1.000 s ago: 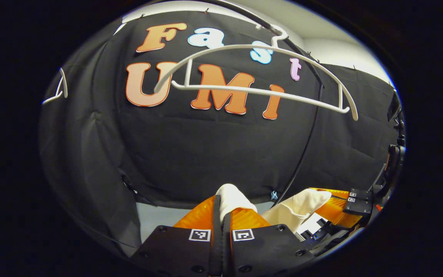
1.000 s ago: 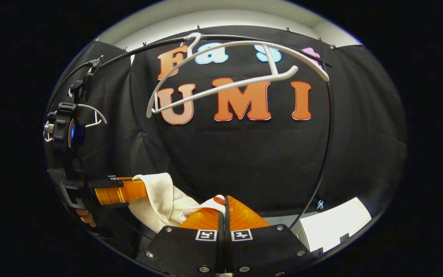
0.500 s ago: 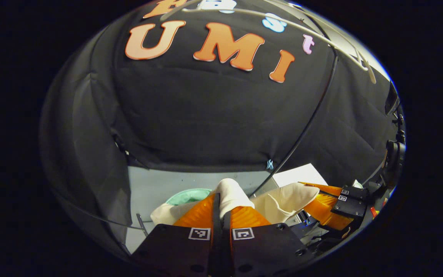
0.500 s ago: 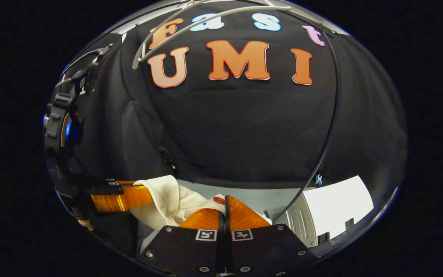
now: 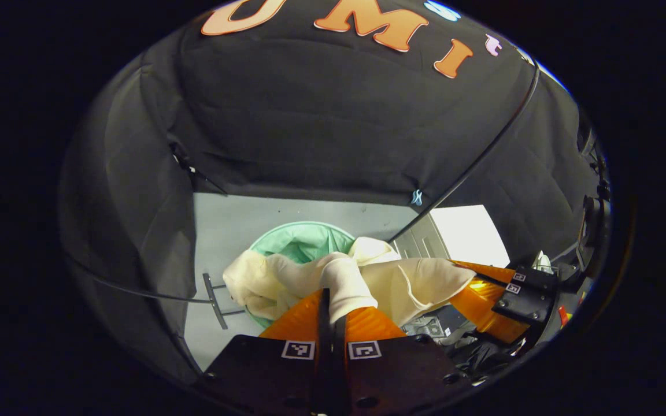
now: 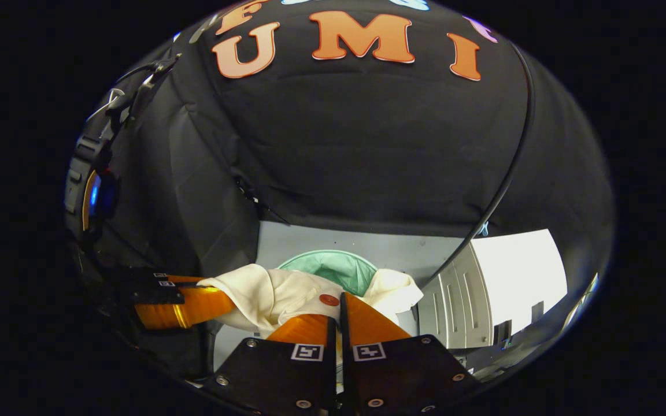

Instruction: Grasp the clothes on the hanger with both hands and then place them into the laundry hamper below.

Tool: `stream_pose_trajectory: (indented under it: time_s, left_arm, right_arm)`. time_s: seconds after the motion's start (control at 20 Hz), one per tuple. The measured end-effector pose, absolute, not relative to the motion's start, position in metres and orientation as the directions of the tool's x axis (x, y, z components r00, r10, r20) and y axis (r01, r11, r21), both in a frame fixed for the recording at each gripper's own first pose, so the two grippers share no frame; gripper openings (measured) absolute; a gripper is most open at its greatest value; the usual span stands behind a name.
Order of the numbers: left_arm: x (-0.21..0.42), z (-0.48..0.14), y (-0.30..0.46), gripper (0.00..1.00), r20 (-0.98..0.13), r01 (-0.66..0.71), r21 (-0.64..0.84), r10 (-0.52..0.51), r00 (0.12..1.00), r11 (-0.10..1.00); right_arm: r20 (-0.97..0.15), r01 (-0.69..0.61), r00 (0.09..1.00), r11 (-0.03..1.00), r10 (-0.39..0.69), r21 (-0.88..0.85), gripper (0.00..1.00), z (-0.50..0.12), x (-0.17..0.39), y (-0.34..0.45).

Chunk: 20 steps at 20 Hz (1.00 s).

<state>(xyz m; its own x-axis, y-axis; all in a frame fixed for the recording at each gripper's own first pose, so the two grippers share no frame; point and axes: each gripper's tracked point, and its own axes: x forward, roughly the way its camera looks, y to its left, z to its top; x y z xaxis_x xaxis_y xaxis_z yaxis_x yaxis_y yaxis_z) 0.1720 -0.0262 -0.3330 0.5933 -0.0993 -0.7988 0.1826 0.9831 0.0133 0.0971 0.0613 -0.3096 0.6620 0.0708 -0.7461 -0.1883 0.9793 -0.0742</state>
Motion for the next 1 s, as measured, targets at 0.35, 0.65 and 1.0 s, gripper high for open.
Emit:
stream_pose_trajectory:
  time_s: [0.35, 0.65, 1.0]
  left_arm:
    - [0.151, -0.349, -0.013, 0.16, -0.836, 0.144, -0.004, -0.082, 0.542, 0.989]
    - [0.146, -0.337, -0.009, 0.88, -0.826, 0.11, -0.003, -0.064, 0.56, 0.994]
    - [0.131, -0.328, -0.008, 0.98, -0.815, 0.123, 0.049, -0.032, 0.579, 0.991]
  right_arm:
    - [-0.776, -0.136, 0.629, 0.989, 0.044, -0.054, 0.11, -0.323, 0.093, 0.061]
    - [-0.758, -0.124, 0.651, 0.99, 0.026, -0.073, 0.57, -0.308, 0.089, 0.048]
    - [-0.757, -0.115, 0.653, 0.99, 0.016, -0.078, 0.94, -0.301, 0.074, 0.041]
